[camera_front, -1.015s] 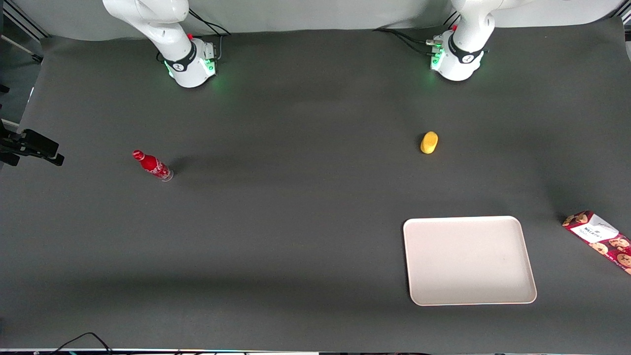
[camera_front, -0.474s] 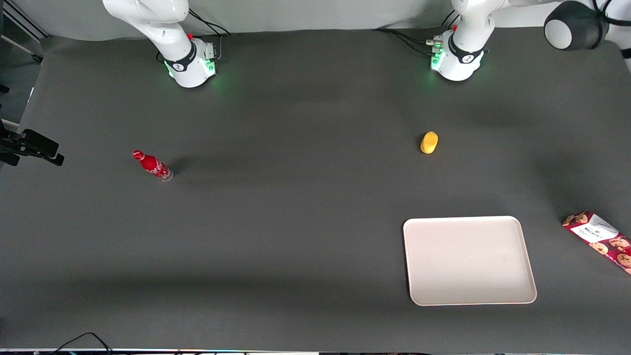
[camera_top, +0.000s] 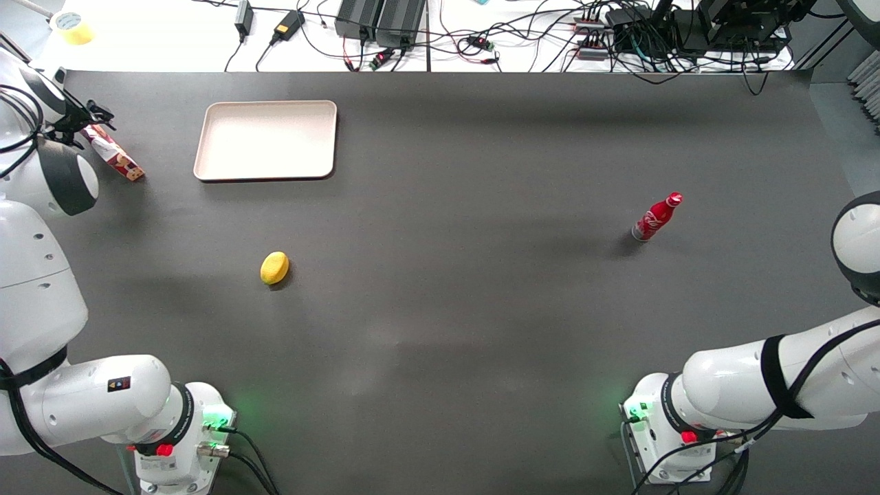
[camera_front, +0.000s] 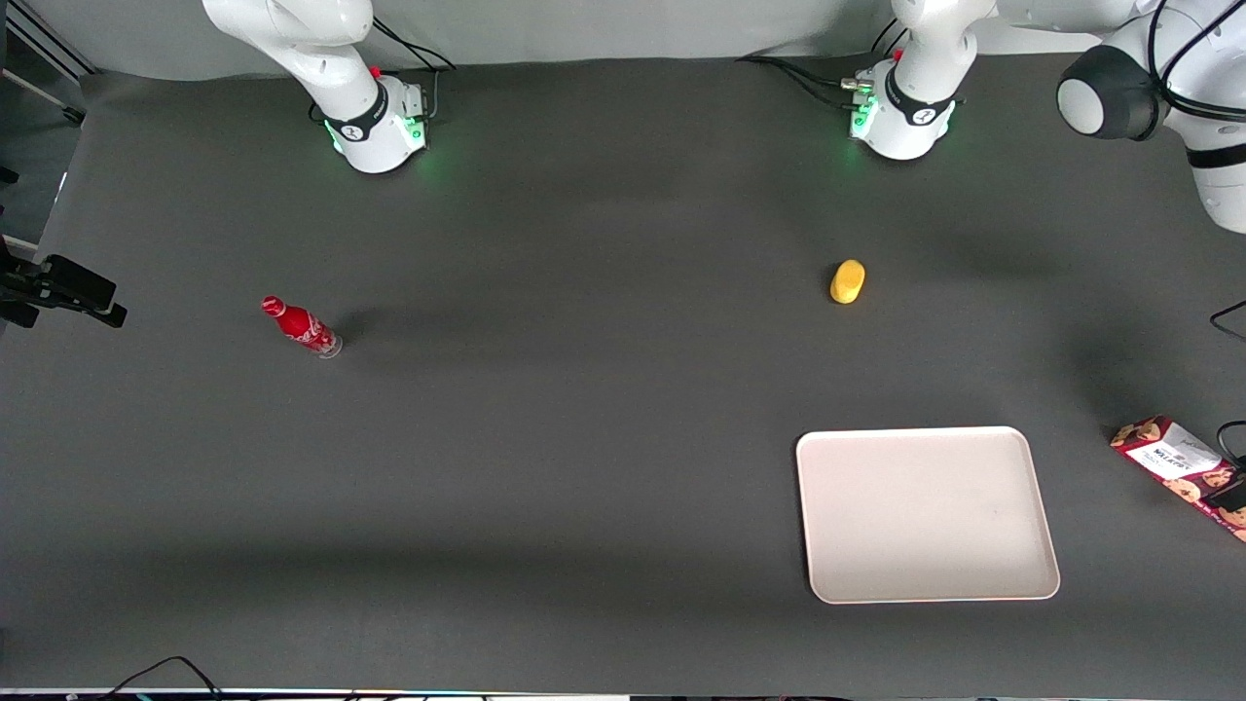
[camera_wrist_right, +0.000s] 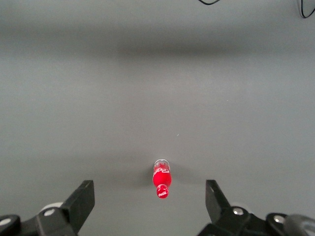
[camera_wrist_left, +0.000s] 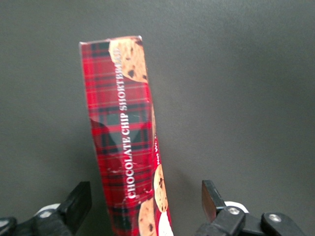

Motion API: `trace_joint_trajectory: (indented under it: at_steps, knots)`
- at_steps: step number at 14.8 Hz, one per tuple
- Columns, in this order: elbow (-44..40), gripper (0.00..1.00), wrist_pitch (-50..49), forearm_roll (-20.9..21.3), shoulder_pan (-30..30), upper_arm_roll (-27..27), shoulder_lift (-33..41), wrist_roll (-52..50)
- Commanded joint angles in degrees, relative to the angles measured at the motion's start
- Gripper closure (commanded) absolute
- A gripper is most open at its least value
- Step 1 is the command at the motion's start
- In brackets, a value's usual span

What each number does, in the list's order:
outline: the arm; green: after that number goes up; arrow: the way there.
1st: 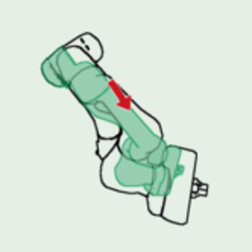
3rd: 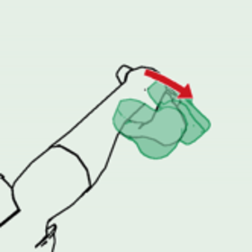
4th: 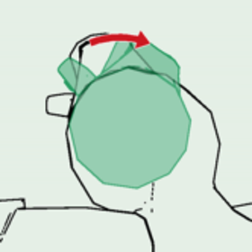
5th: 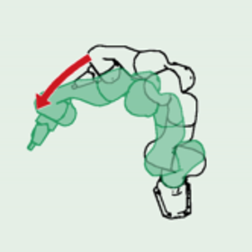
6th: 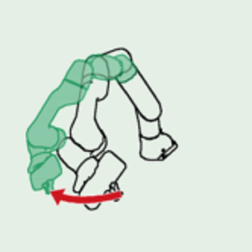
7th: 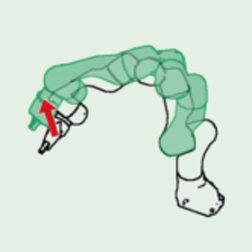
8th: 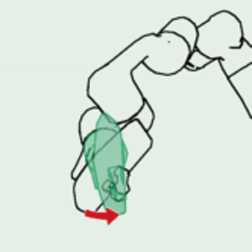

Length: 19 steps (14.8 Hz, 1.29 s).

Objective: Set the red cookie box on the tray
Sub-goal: 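Close the left gripper on the end of the red cookie box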

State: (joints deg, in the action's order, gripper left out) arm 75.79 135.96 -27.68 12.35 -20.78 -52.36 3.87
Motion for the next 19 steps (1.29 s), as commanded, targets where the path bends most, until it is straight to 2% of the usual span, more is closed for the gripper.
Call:
trace_joint_trajectory:
  at_steps: [1,5,6,7,9,15,19]
  knots:
    - [-1.9,0.02,0.1,-1.0,0.1,0.1,-1.2,0.7]
    - [-1.9,0.52,-0.9,-1.1,0.7,0.2,-0.9,5.1]
    - [-1.9,0.60,-0.9,-1.1,0.7,0.2,-0.8,5.2]
    - [-1.9,0.63,-0.9,-1.1,0.7,0.2,-0.8,5.4]
    - [-1.9,0.98,-1.1,-1.1,0.7,0.2,-0.6,6.3]
    - [-2.2,1.00,-2.4,-0.4,0.4,0.1,0.0,9.1]
    - [-3.1,1.00,-12.4,-0.3,0.8,-0.1,5.4,13.6]
